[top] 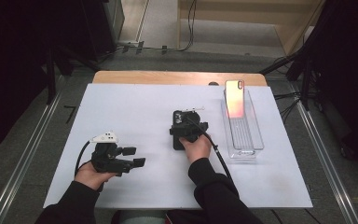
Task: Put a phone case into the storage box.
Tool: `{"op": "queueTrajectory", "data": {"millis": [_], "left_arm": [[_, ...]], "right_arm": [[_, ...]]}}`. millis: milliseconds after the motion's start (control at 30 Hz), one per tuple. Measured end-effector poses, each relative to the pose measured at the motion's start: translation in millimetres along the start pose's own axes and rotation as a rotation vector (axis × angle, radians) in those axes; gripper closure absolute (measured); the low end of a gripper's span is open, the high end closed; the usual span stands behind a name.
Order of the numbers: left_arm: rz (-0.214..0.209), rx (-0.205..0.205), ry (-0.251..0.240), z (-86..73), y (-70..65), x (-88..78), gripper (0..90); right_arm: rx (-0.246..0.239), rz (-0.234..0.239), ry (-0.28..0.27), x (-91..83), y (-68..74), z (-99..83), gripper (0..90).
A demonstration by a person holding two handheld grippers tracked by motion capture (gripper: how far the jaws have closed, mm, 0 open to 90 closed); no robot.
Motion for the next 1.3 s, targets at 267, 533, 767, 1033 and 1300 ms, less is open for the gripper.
{"op": "queueTrajectory", "data": {"millis": [267,533,767,1033,1300], "left_arm": [[0.004,-0.001,-0.003,0.4,0.2,-0.4,31.3],[0.002,0.0,-0.005,0.5,-0.2,-0.4,31.3],[0.004,-0.002,-0.006,0.7,-0.1,-0.6,31.3],[0.003,-0.002,-0.006,0.8,-0.2,-0.4,31.3],[0.002,-0.005,-0.005,0.9,0.3,-0.9,31.3]], "right_arm": [[0.0,-0.019,0.012,0.8,2.2,1.2,6.6],[-0.018,-0.055,0.014,2.9,6.5,0.6,6.5],[-0.029,-0.076,0.006,4.0,8.9,-0.9,6.5],[-0.036,-0.064,0.017,1.9,5.7,0.5,10.5],[-0.063,-0.037,0.033,-0.4,1.8,1.4,12.9]]}}
Point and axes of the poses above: each handheld gripper's, and its own axes: x roughly forward along the jaws, z roughly out of its top, y roughly to its left, the point moved 2 cm from there along x, roughly forward along the jaws, and after that the axes turned 1 degree about -y, right-handed, at the moved point
